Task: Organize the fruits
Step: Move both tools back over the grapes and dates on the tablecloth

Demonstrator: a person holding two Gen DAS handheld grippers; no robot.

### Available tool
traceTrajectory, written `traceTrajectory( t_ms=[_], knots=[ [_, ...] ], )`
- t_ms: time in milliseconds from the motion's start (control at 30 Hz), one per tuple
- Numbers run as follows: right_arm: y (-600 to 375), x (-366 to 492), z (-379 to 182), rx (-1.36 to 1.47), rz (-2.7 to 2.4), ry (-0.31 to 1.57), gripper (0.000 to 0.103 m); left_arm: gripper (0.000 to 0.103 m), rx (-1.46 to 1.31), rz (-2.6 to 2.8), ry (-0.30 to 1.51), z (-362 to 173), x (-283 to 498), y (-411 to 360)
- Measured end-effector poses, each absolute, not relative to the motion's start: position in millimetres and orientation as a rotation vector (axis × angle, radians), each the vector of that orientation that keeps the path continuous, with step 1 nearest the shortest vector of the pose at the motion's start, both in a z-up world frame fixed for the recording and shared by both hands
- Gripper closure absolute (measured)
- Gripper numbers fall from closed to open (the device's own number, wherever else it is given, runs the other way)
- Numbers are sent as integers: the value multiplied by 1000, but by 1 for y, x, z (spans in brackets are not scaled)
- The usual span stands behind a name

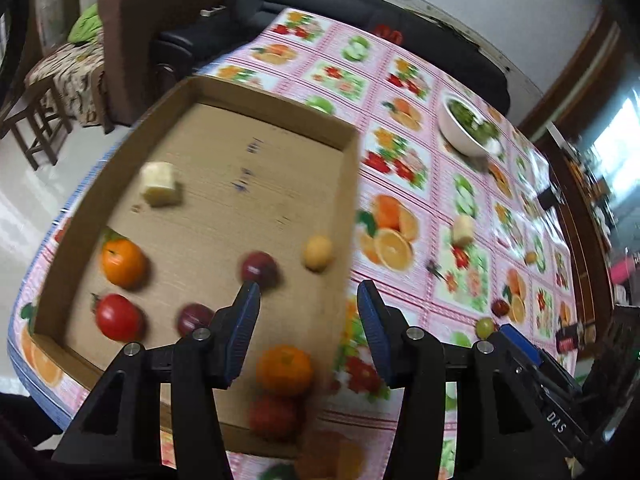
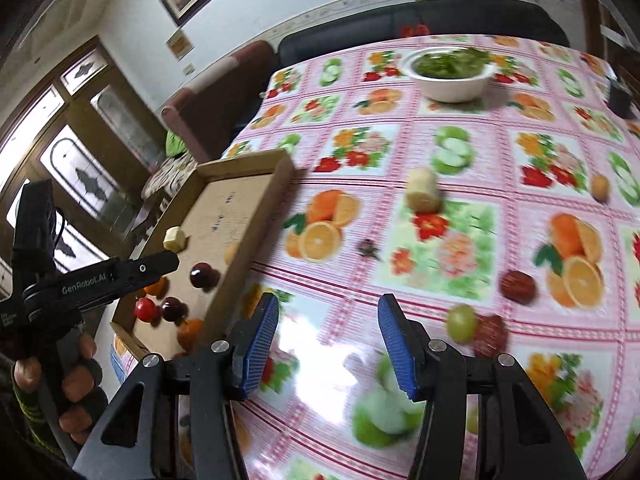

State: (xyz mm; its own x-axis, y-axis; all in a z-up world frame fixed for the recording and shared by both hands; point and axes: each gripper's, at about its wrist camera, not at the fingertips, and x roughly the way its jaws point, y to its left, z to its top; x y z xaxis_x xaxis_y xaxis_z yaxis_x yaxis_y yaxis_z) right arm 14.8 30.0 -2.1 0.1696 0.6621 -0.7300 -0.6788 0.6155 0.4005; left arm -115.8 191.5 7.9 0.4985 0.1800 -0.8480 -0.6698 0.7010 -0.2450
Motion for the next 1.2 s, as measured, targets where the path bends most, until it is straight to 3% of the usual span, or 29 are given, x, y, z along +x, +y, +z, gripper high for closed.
traceTrajectory(
  t_ms=[533, 1200],
  knots=[
    [-91, 37, -34, 92, 724, 1085, 47, 54, -477, 415, 1030, -12, -71, 113],
    [-91, 46, -40, 63, 714, 1044, 51, 54, -427, 330, 1085, -26, -51, 76]
  ],
)
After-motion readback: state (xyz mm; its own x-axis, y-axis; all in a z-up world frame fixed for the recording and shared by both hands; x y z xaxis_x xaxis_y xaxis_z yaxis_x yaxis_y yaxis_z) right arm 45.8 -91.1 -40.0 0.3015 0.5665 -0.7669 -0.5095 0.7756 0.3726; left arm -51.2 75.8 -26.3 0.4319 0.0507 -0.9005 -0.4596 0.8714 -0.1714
